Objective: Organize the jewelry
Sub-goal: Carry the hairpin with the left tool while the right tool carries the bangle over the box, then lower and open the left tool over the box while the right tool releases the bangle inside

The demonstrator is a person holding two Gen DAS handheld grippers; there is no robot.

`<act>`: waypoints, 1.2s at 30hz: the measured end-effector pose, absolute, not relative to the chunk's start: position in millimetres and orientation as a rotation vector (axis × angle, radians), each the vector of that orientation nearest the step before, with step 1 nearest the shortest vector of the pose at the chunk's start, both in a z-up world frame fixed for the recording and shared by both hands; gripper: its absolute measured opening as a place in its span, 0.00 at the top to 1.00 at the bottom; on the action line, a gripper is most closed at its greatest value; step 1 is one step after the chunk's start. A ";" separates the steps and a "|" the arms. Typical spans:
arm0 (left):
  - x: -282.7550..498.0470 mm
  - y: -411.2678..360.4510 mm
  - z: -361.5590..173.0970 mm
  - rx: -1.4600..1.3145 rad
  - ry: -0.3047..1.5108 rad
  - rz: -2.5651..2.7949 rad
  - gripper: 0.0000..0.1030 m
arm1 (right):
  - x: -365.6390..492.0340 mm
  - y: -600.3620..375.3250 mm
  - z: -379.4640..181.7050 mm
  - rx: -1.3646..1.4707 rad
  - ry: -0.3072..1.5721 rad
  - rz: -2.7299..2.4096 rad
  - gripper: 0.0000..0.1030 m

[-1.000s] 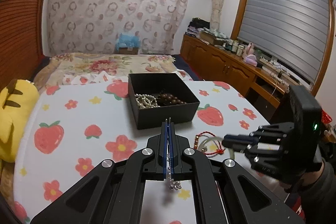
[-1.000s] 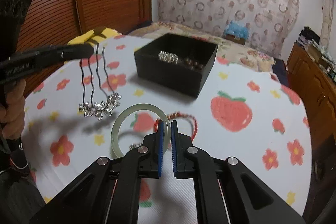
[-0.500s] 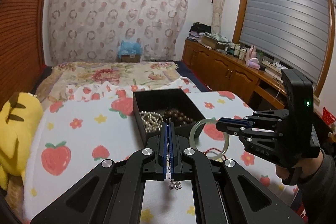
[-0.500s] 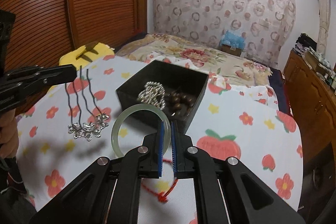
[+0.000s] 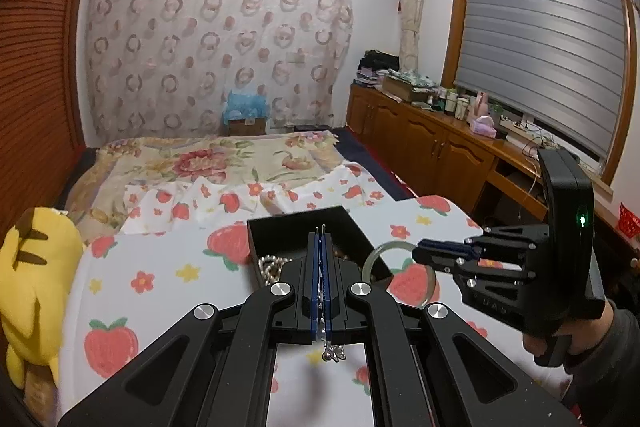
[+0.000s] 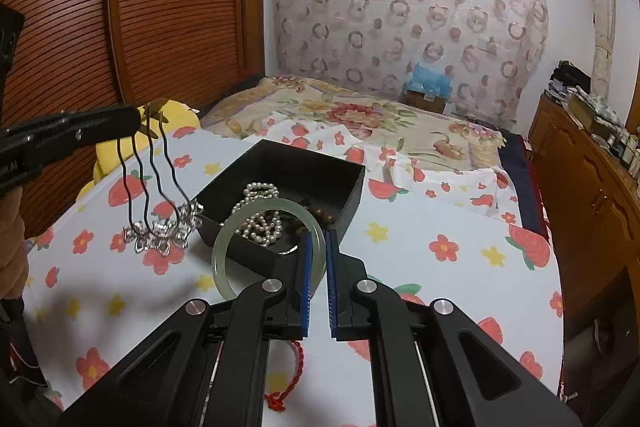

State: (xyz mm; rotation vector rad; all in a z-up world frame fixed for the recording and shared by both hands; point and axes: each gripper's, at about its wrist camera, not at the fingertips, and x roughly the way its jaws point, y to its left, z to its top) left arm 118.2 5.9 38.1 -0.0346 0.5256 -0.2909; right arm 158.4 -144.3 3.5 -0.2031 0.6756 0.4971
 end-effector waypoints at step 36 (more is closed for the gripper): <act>207.4 7.0 -1.5 -0.105 0.659 -0.295 0.88 | 186.4 -137.5 1.9 -0.200 0.678 0.448 0.92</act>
